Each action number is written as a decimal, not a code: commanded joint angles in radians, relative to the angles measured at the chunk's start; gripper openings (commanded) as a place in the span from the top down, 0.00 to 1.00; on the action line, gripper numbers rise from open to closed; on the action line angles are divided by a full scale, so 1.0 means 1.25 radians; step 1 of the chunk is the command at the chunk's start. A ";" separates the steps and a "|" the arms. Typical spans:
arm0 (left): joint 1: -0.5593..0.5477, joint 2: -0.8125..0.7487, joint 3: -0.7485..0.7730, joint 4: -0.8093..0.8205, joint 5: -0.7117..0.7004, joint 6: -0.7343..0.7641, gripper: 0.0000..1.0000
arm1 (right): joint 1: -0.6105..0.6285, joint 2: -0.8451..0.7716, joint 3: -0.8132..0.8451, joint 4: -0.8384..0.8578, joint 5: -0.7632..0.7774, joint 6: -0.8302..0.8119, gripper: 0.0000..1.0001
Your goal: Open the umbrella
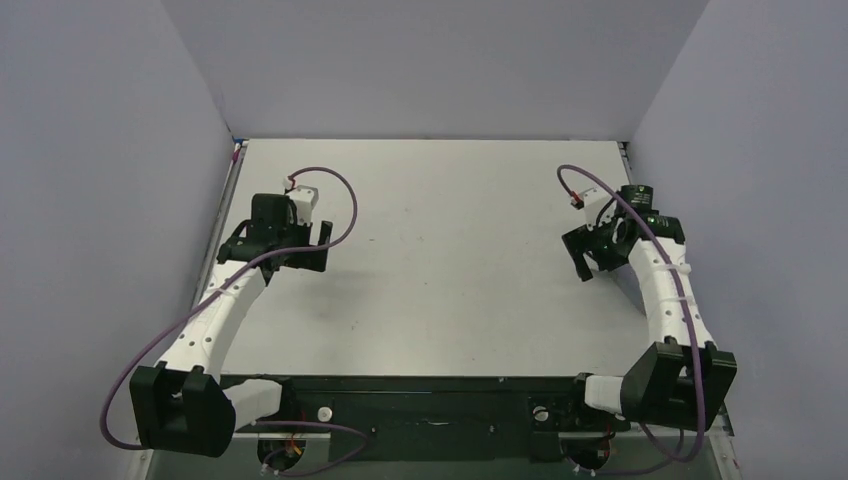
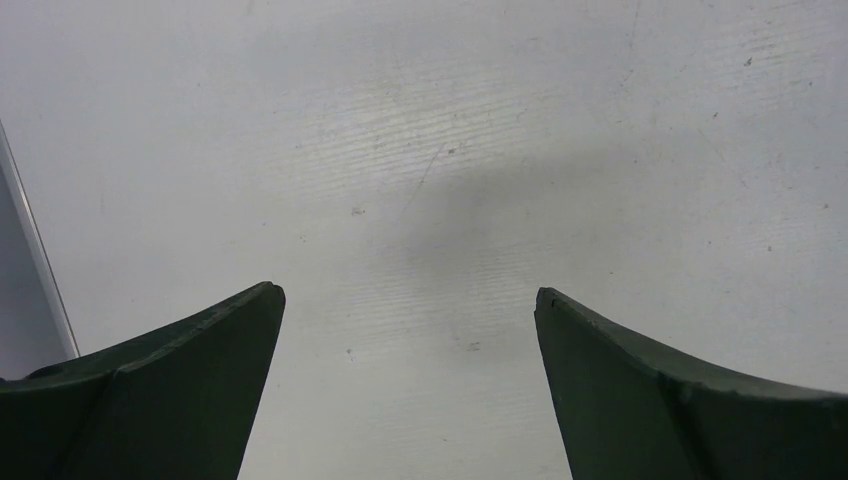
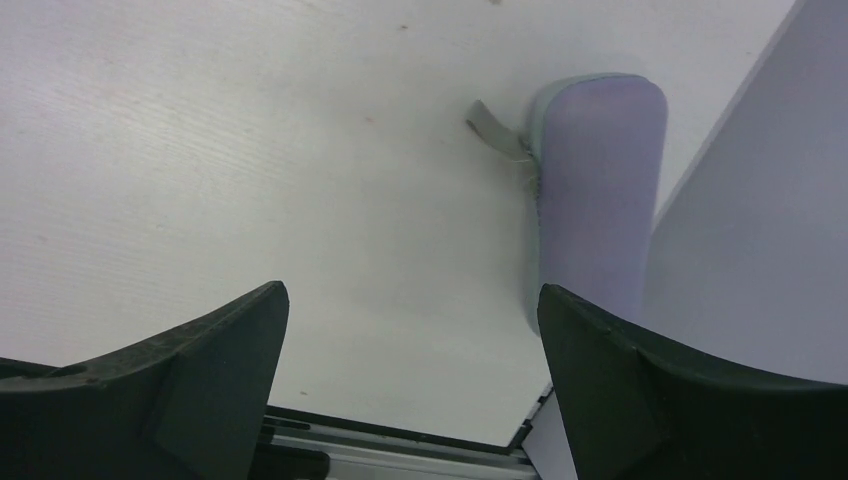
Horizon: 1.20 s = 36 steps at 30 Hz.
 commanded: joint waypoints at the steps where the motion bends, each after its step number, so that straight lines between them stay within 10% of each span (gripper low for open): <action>1: -0.002 -0.021 0.061 0.033 0.055 0.036 0.03 | -0.102 0.108 0.151 -0.131 -0.009 -0.158 0.10; 20: -0.010 0.030 0.099 0.078 0.221 0.066 0.03 | -0.286 0.507 0.355 -0.278 0.141 -0.442 0.12; 36: 0.017 -0.062 -0.020 0.214 0.273 -0.153 0.03 | -0.100 0.567 0.296 -0.174 0.090 -0.455 0.57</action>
